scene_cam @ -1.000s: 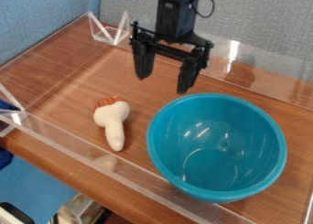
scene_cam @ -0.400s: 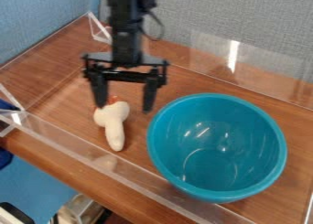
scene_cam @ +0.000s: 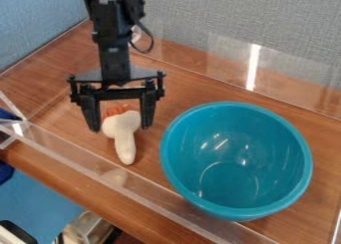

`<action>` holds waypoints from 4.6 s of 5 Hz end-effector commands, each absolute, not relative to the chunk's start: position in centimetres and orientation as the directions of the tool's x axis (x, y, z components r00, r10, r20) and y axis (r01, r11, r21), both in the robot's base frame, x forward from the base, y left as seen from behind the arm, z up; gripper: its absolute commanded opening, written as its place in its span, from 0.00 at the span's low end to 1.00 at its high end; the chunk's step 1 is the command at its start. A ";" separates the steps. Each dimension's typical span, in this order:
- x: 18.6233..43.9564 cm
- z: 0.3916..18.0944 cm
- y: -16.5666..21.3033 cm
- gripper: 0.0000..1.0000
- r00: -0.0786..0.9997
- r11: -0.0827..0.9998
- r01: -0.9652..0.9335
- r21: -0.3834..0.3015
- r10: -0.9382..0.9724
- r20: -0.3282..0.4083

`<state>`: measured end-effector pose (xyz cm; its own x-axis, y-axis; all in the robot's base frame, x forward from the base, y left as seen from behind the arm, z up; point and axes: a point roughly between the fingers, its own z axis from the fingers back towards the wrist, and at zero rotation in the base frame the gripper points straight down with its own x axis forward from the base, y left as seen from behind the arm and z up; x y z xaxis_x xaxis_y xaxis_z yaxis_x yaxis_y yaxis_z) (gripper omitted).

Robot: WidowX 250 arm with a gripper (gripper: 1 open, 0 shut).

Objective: Put the mushroom in the blue bowl

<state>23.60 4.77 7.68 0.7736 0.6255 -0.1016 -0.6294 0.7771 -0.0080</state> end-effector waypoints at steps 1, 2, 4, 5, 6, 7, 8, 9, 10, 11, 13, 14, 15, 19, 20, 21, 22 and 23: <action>23.9 7.3 5.6 1.00 0.741 0.743 -0.669 -0.013 0.667 -0.077; 24.0 6.2 5.5 1.00 0.726 0.728 -0.686 -0.005 0.684 -0.079; 24.5 4.6 5.7 1.00 0.692 0.694 -0.720 0.006 0.718 -0.077; 24.7 4.4 6.1 1.00 0.672 0.674 -0.739 0.002 0.737 -0.079; 25.0 4.4 6.5 1.00 0.653 0.654 -0.756 -0.006 0.754 -0.076; 25.2 4.5 6.6 1.00 0.641 0.642 -0.767 -0.012 0.764 -0.070; 25.3 4.7 6.5 1.00 0.637 0.638 -0.770 -0.014 0.768 -0.064; 25.3 4.8 6.3 1.00 0.638 0.638 -0.770 -0.013 0.768 -0.059; 25.2 5.0 6.1 1.00 0.639 0.640 -0.768 -0.012 0.767 -0.054; 25.1 5.1 5.9 1.00 0.643 0.643 -0.766 -0.010 0.764 -0.050; 25.1 5.4 5.6 1.00 0.648 0.648 -0.762 -0.008 0.761 -0.043; 25.2 5.0 5.7 0.00 0.639 0.640 -0.769 -0.002 0.768 -0.042; 25.2 4.9 5.7 0.00 0.636 0.637 -0.771 0.000 0.770 -0.039; 25.8 13.5 2.0 0.00 0.692 0.684 -0.721 -0.107 0.717 -0.083; 26.5 15.1 -1.5 0.00 0.742 0.732 -0.670 -0.121 0.661 -0.111; 26.7 14.6 -5.1 0.00 0.765 0.756 -0.644 -0.119 0.631 -0.129; 27.2 13.8 -7.8 0.00 0.786 0.780 -0.617 -0.104 0.604 -0.130; 27.8 13.0 -9.1 0.00 0.789 0.785 -0.613 -0.090 0.603 -0.118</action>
<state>27.12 -8.99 11.60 0.7817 0.6042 -0.1546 -0.6168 0.7856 -0.0480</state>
